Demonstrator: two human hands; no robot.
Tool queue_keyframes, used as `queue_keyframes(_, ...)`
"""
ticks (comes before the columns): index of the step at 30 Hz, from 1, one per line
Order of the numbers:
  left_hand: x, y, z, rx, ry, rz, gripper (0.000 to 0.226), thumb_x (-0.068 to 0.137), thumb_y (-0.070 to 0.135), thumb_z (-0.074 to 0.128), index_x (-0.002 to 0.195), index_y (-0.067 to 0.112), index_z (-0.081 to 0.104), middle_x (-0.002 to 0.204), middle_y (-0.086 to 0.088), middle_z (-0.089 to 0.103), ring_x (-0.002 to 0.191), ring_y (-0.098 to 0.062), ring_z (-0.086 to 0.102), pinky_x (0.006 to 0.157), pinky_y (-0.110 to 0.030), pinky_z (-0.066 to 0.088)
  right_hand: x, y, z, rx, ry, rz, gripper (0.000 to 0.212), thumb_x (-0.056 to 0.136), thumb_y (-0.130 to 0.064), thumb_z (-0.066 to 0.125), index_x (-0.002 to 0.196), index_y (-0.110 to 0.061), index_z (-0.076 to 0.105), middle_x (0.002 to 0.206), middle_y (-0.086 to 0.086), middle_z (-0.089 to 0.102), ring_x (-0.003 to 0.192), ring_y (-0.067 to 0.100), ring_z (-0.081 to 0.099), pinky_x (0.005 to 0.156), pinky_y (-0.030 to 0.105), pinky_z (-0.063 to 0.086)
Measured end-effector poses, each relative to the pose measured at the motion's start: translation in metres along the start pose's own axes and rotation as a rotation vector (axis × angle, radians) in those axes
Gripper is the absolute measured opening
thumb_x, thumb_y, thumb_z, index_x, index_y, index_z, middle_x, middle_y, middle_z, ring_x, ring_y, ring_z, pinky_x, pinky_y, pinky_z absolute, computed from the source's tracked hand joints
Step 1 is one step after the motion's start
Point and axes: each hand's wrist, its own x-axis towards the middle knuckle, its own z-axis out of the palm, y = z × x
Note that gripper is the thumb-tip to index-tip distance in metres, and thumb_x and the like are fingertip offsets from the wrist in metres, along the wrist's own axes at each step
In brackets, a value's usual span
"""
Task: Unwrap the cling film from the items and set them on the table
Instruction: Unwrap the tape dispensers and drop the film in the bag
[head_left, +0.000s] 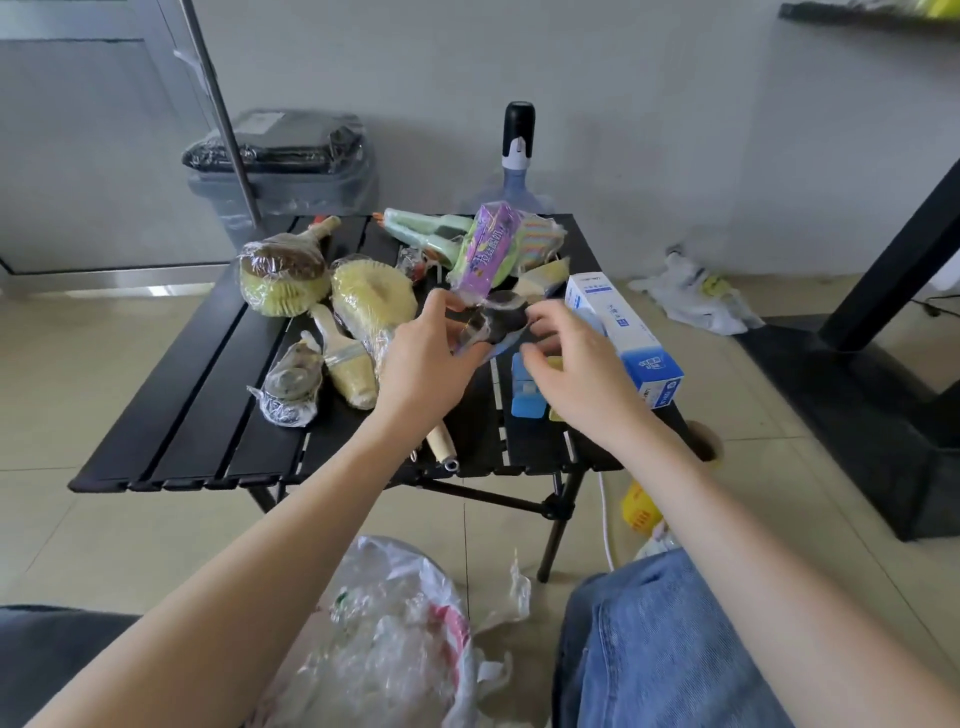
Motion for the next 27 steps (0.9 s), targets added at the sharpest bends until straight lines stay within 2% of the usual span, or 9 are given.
queue_keyframes(3,-0.032,0.011,-0.026,-0.146,0.045,0.083,0.043,0.081,0.022,0.075,0.114,0.022,0.047,0.091,0.021,0.059,0.084,0.007,0.058,0.069,-0.003,0.044,-0.009,-0.014,0.000,0.223,0.076,0.063,0.046,0.092,-0.035,0.059,0.132,-0.028,0.037,0.121,-0.007,0.046,0.106,0.016,0.058,0.085,0.030,0.052)
queue_keyframes(5,-0.054,0.013,-0.040,-0.203,0.029,0.108,0.045,0.079,0.020,0.076,0.112,0.028,0.046,0.095,0.024,0.061,0.089,0.009,0.059,0.071,-0.006,0.048,-0.019,-0.030,-0.003,0.495,-0.036,0.142,0.041,0.091,-0.038,0.060,0.126,-0.031,0.041,0.121,-0.005,0.053,0.101,0.017,0.064,0.083,0.030,0.055)
queue_keyframes(7,-0.073,0.009,-0.052,-0.230,-0.011,0.106,0.048,0.080,0.018,0.075,0.116,0.030,0.046,0.102,0.022,0.062,0.096,0.010,0.057,0.073,-0.010,0.051,-0.032,-0.041,-0.001,0.739,-0.154,0.157,0.025,0.092,-0.029,0.061,0.116,-0.027,0.053,0.107,-0.003,0.067,0.090,0.019,0.070,0.079,0.037,0.059)
queue_keyframes(12,-0.107,-0.007,-0.076,-0.176,-0.151,0.130,0.049,0.085,0.044,0.056,0.130,0.045,0.039,0.124,0.022,0.053,0.112,0.008,0.050,0.087,-0.016,0.049,-0.064,-0.053,0.017,0.739,-0.235,0.086,0.031,0.086,-0.029,0.068,0.115,-0.029,0.059,0.104,-0.010,0.068,0.100,0.018,0.067,0.087,0.045,0.056)
queue_keyframes(15,-0.113,-0.014,-0.085,-0.154,-0.148,0.215,0.040,0.097,0.016,0.049,0.133,0.035,0.045,0.124,0.014,0.053,0.106,0.001,0.056,0.086,-0.014,0.049,-0.078,-0.058,0.026,0.738,-0.368,0.075,0.035,0.077,-0.038,0.066,0.111,-0.033,0.059,0.102,-0.009,0.067,0.090,0.016,0.069,0.078,0.041,0.059)
queue_keyframes(17,-0.116,-0.019,-0.089,-0.116,-0.114,0.228,0.035,0.095,0.007,0.055,0.122,0.027,0.061,0.116,0.013,0.060,0.097,-0.003,0.062,0.083,-0.020,0.053,-0.084,-0.059,0.030,0.722,-0.416,0.067,0.036,0.077,-0.040,0.065,0.111,-0.033,0.060,0.104,-0.003,0.067,0.090,0.018,0.069,0.078,0.040,0.059)
queue_keyframes(21,-0.121,-0.024,-0.092,-0.124,-0.050,0.120,0.018,0.087,0.009,0.067,0.089,0.026,0.071,0.086,0.011,0.071,0.076,-0.004,0.067,0.075,-0.028,0.057,-0.091,-0.059,0.039,0.770,-0.440,0.129,0.045,0.076,-0.041,0.064,0.117,-0.022,0.060,0.110,0.007,0.066,0.095,0.021,0.070,0.076,0.042,0.059)
queue_keyframes(24,-0.124,-0.027,-0.092,-0.091,-0.069,0.120,0.009,0.089,0.012,0.065,0.089,0.019,0.070,0.087,0.006,0.070,0.077,-0.005,0.066,0.073,-0.025,0.056,-0.094,-0.059,0.041,0.797,-0.497,0.133,0.042,0.073,-0.037,0.067,0.113,-0.025,0.060,0.113,0.003,0.066,0.100,0.017,0.068,0.080,0.038,0.059)
queue_keyframes(27,-0.127,-0.028,-0.091,-0.103,-0.072,0.137,0.008,0.094,0.013,0.057,0.094,0.013,0.065,0.096,0.003,0.069,0.084,-0.004,0.065,0.076,-0.028,0.055,-0.095,-0.058,0.040,0.815,-0.499,0.140,0.044,0.070,-0.028,0.070,0.113,-0.024,0.060,0.102,-0.001,0.067,0.089,0.012,0.069,0.077,0.031,0.059)
